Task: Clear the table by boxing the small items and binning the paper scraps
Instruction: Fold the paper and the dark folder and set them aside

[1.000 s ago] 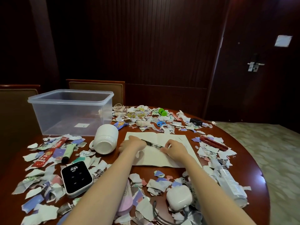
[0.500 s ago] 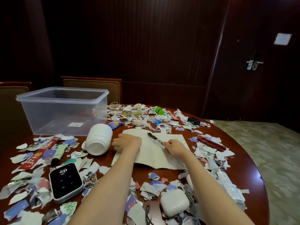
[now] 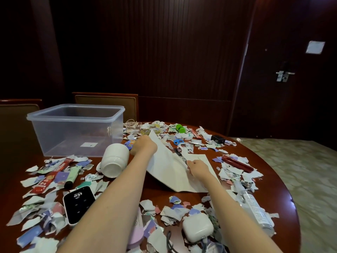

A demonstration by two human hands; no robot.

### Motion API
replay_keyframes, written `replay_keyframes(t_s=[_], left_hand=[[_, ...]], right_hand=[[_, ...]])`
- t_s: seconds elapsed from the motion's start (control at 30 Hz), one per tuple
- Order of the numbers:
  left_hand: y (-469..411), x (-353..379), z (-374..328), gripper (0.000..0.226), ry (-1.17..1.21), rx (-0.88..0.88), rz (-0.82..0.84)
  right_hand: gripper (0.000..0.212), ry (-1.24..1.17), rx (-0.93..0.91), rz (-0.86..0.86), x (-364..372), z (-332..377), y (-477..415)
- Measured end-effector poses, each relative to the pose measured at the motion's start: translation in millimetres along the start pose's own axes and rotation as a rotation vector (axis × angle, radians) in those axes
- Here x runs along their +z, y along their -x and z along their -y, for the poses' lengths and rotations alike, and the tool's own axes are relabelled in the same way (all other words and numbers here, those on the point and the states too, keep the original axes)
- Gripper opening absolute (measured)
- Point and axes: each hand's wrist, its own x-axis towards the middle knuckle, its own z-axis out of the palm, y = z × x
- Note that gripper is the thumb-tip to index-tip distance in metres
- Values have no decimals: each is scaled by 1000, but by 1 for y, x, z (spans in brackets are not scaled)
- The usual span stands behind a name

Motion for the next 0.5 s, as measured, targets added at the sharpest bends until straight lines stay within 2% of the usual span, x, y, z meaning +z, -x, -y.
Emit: replay_keyframes(t_s=[0.13, 0.23, 0.37, 0.5], left_hand=[[7, -12, 5, 35, 54, 139, 34], [12, -20, 10, 33, 234, 188, -5], [17, -40, 17, 31, 454, 205, -139], [24, -52, 23, 24, 569, 217, -331]], right_hand=[[31, -181, 48, -78, -2, 1, 2], [31, -247, 79, -136, -5, 6, 9], [34, -343, -44, -258, -22, 18, 17], [38, -380, -167, -363, -46, 39, 27]])
